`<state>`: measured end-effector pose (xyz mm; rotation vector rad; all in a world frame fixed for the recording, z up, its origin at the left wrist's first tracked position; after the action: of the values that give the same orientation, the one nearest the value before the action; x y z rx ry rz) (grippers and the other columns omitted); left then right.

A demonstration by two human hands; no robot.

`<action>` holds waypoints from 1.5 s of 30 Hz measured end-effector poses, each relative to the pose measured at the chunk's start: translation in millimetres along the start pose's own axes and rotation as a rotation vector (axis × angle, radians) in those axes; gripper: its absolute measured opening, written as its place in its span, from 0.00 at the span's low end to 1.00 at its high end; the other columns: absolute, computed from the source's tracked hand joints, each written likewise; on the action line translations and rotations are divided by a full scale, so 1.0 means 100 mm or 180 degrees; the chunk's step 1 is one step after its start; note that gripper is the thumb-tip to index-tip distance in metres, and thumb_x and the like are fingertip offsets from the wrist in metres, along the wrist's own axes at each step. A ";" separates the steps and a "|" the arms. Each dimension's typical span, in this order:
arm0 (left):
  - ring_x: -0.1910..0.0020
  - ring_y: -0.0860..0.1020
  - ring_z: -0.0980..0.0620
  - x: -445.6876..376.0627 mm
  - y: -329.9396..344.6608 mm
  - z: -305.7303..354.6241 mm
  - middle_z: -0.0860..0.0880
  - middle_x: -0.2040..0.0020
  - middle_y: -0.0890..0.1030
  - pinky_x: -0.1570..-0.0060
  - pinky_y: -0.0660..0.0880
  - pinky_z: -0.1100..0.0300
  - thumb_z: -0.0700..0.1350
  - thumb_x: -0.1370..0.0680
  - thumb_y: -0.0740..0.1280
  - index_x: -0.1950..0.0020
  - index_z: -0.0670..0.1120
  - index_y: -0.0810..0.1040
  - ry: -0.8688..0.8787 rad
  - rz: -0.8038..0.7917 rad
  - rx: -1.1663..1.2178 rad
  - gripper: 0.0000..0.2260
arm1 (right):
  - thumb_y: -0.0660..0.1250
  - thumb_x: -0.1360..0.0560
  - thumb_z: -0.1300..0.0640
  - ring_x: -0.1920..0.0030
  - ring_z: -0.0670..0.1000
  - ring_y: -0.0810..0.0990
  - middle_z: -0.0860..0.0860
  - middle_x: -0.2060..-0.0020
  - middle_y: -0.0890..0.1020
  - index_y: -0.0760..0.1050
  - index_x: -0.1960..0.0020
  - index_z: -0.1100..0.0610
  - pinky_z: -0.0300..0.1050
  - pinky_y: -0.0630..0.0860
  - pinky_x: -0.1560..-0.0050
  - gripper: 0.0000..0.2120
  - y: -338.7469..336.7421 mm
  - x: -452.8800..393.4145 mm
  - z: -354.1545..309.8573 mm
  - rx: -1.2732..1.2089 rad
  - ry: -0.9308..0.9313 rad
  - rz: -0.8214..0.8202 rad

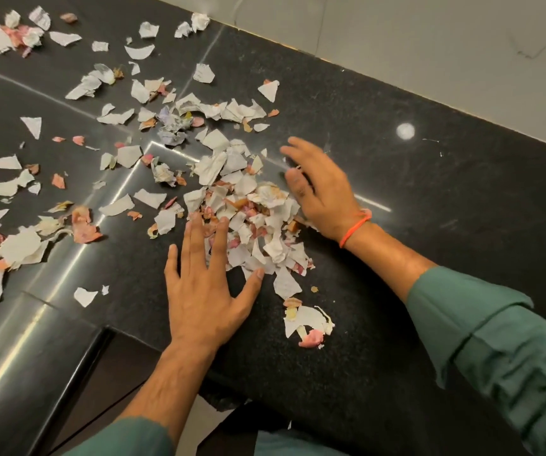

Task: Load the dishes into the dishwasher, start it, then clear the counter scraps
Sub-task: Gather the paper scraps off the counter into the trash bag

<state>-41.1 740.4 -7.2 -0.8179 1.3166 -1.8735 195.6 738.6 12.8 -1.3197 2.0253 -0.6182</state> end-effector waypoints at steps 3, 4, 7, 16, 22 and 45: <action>0.17 0.43 0.51 0.03 -0.02 0.01 0.48 0.16 0.39 0.19 0.45 0.43 0.72 0.23 0.55 0.16 0.58 0.42 0.0009 0.0066 0.0046 0.41 | 0.52 0.16 0.42 0.27 0.53 0.69 0.56 0.27 0.71 0.73 0.29 0.59 0.53 0.68 0.28 0.26 -0.10 0.14 0.10 0.0151 0.0147 0.0136; 0.17 0.44 0.51 0.04 -0.02 0.01 0.48 0.16 0.39 0.19 0.45 0.44 0.72 0.23 0.55 0.16 0.57 0.42 0.0015 0.0090 0.0063 0.41 | 0.53 0.16 0.43 0.27 0.53 0.69 0.57 0.27 0.71 0.73 0.29 0.59 0.52 0.67 0.28 0.26 -0.13 0.19 0.12 0.0225 0.0131 0.0125; 0.17 0.44 0.50 0.03 -0.05 0.01 0.48 0.16 0.38 0.19 0.45 0.43 0.73 0.23 0.55 0.16 0.58 0.41 0.0042 0.0139 0.0223 0.42 | 0.53 0.16 0.45 0.27 0.54 0.69 0.57 0.28 0.72 0.73 0.29 0.59 0.50 0.66 0.27 0.24 -0.20 0.31 0.13 0.0405 0.0086 0.0118; 0.17 0.41 0.41 0.38 -0.09 0.30 0.40 0.16 0.40 0.21 0.44 0.35 0.72 0.25 0.64 0.15 0.47 0.48 0.0861 0.0255 0.0657 0.49 | 0.51 0.16 0.43 0.27 0.55 0.68 0.53 0.27 0.70 0.69 0.27 0.56 0.55 0.64 0.28 0.25 -0.05 0.24 0.11 0.1444 0.0225 -0.0231; 0.17 0.42 0.40 0.61 0.26 0.77 0.39 0.16 0.43 0.23 0.53 0.33 0.79 0.32 0.63 0.15 0.52 0.46 0.0984 0.0080 0.0027 0.55 | 0.52 0.16 0.44 0.27 0.55 0.67 0.52 0.26 0.69 0.69 0.27 0.55 0.56 0.63 0.28 0.24 -0.05 0.23 0.12 0.1626 0.0236 -0.0175; 0.17 0.49 0.42 -0.41 -0.08 0.52 0.40 0.17 0.51 0.23 0.49 0.33 0.70 0.23 0.61 0.16 0.51 0.56 0.0072 0.0994 0.0625 0.41 | 0.50 0.17 0.42 0.27 0.50 0.67 0.47 0.27 0.71 0.73 0.30 0.50 0.53 0.62 0.29 0.23 -0.07 0.21 0.16 0.1297 0.0349 -0.0042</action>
<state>22.0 749.6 11.3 -0.4617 1.1749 -1.7314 205.4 716.0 1.6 -1.0743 1.8461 -1.0649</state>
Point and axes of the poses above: each hand's wrist, its own x-axis away from the middle knuckle, its own y-axis out of the palm, z = x × y, the point moved 7 cm from there along -x, towards the middle knuckle
